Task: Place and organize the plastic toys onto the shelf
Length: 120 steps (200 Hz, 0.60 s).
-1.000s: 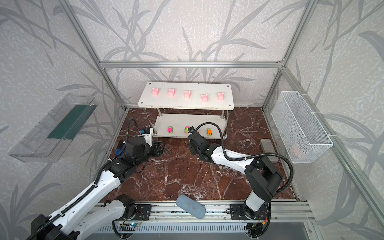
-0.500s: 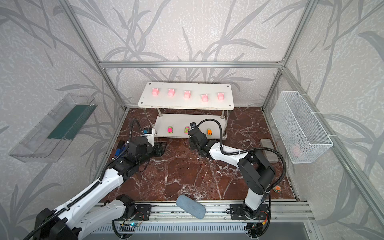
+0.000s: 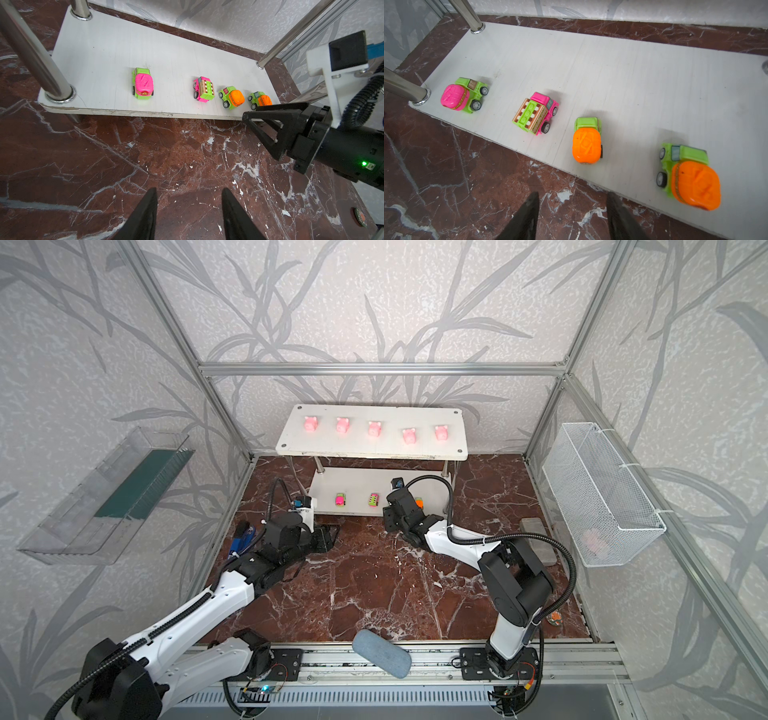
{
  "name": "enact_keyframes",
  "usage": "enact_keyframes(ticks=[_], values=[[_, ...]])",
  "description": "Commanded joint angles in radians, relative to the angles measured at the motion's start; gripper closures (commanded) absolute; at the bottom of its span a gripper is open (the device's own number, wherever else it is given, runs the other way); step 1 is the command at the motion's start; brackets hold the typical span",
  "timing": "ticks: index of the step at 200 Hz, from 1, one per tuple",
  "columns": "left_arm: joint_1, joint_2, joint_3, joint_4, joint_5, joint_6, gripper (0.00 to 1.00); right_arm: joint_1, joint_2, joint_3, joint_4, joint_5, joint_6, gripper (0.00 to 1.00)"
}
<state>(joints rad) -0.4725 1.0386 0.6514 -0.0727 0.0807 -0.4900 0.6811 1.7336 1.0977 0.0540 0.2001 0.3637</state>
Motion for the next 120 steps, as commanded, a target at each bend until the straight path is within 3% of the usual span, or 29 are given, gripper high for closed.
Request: enact_keyframes(ticks=[1,120], values=[[-0.005,0.005,-0.010,0.027,0.009,-0.007,0.51,-0.008,0.024,0.033,0.009,-0.024,0.027,0.47],[-0.005,0.012,-0.023,0.043,0.018,-0.014,0.51,-0.019,0.099,0.105,-0.008,0.051,-0.018,0.47]])
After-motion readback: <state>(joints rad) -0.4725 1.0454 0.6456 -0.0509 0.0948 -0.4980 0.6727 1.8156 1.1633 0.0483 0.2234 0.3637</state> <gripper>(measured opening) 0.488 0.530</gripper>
